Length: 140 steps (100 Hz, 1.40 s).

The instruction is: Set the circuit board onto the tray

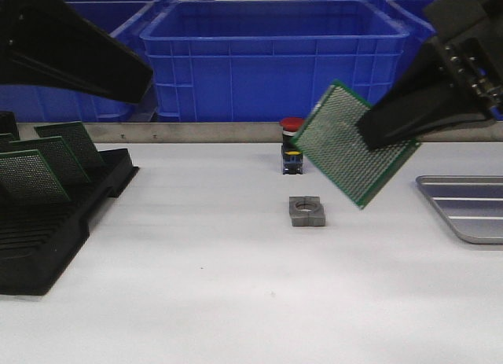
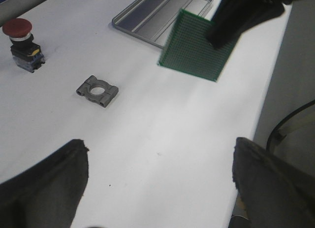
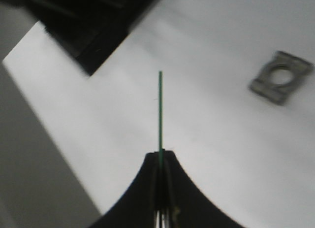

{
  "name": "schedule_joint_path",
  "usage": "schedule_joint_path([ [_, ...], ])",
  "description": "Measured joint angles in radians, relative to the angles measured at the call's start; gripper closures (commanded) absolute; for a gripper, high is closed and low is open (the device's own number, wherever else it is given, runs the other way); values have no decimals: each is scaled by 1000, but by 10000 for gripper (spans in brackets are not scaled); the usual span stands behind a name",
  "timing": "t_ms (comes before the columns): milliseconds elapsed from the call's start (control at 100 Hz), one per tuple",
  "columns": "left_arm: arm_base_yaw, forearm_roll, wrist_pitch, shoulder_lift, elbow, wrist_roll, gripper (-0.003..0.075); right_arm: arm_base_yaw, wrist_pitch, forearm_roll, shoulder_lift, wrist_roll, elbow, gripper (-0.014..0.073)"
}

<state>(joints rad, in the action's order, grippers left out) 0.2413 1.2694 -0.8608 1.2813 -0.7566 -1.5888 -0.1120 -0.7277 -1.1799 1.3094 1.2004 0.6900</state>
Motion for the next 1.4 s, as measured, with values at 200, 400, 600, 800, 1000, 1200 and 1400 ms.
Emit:
schedule_joint_path([
  [200,-2,0,-16,0,0,0,153,225,115,1,0,-13,0,662],
  [400,-2,0,-22,0,0,0,153,385,251,0,2,-13,0,662],
  [600,-2,0,-45,0,0,0,153,433,339,-11,50,-15,0,612],
  [800,-2,0,-47,0,0,0,153,433,359,-54,106,-15,0,239],
  [1000,-2,0,-49,0,0,0,153,433,393,-73,123,-18,0,129],
  [1200,-2,0,-49,0,0,0,153,433,393,-75,123,-18,3,129],
  [1400,-2,0,-64,0,0,0,154,433,391,-79,119,-18,5,129],
])
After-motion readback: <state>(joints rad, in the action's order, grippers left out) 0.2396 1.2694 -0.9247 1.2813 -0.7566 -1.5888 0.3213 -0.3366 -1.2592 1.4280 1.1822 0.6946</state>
